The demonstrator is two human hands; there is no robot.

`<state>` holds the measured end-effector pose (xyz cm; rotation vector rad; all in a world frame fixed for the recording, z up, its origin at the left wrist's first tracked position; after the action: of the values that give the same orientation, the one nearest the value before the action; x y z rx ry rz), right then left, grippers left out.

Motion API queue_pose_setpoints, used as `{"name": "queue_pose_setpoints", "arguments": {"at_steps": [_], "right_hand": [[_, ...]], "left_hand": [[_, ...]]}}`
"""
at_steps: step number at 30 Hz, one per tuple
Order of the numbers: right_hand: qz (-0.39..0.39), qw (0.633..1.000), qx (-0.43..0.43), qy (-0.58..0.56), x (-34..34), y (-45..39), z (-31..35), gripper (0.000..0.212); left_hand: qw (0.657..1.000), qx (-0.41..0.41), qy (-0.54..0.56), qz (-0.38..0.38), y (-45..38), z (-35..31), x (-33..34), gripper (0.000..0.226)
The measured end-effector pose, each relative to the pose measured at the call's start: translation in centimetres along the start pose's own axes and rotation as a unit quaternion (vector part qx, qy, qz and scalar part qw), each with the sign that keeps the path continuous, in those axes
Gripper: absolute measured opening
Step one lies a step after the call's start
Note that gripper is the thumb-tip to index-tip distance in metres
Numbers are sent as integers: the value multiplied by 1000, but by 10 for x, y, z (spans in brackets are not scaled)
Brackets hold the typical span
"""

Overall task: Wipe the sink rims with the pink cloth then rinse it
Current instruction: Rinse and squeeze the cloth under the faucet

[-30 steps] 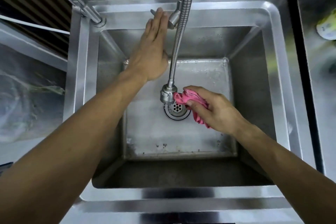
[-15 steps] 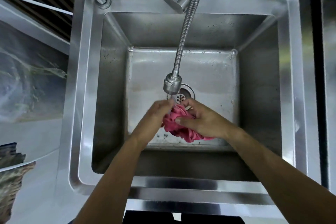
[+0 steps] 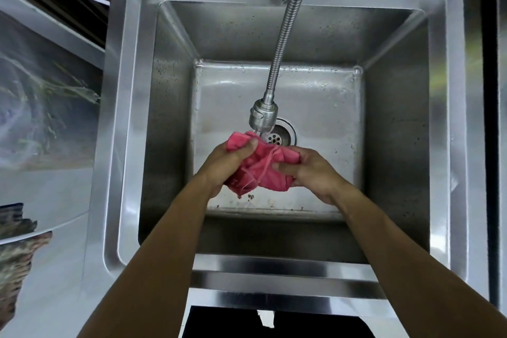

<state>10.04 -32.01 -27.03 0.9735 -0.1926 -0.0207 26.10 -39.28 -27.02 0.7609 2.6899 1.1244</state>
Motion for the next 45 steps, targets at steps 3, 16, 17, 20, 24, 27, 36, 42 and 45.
{"name": "queue_pose_setpoints", "arguments": {"at_steps": [3, 16, 17, 20, 24, 27, 36, 42, 45], "right_hand": [[-39, 999, -11, -17, -5, -4, 1, 26], [-274, 944, -101, 152, 10, -15, 26, 31], [-290, 930, -112, 196, 14, -14, 31, 32], [-296, 902, -138, 283, 24, -15, 42, 39], [-239, 929, -114, 259, 14, -32, 44, 40], [-252, 926, -109, 260, 15, -35, 40, 41], [-274, 884, -146, 349, 23, -32, 43, 40], [-258, 889, -134, 355, 23, -35, 46, 42], [-243, 896, -125, 350, 29, -38, 44, 41]], "left_hand": [[998, 5, 22, 54, -5, 2, 10, 43], [967, 83, -103, -218, -18, 0, 5, 38], [965, 76, -98, -230, -19, 0, 4, 40], [972, 48, -74, -218, -25, 1, -1, 42], [972, 41, -98, -210, -30, 2, 0, 39], [971, 49, -133, -195, -36, -5, -1, 38], [965, 18, -139, -221, -38, 7, -4, 39], [964, 1, -133, -232, -38, 13, -7, 39], [962, -1, -149, -227, -38, 12, -12, 39]]}}
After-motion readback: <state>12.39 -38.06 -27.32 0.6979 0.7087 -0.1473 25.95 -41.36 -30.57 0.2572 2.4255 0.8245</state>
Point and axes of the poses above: each hand's wrist, its own y-axis away from the middle knuckle, its own x-axis out of the palm, z = x × y, the point moved 9 cm from there along -y, towards the middle knuckle, and after that the axes turned 9 degrees about x, right-handed, at the moved point
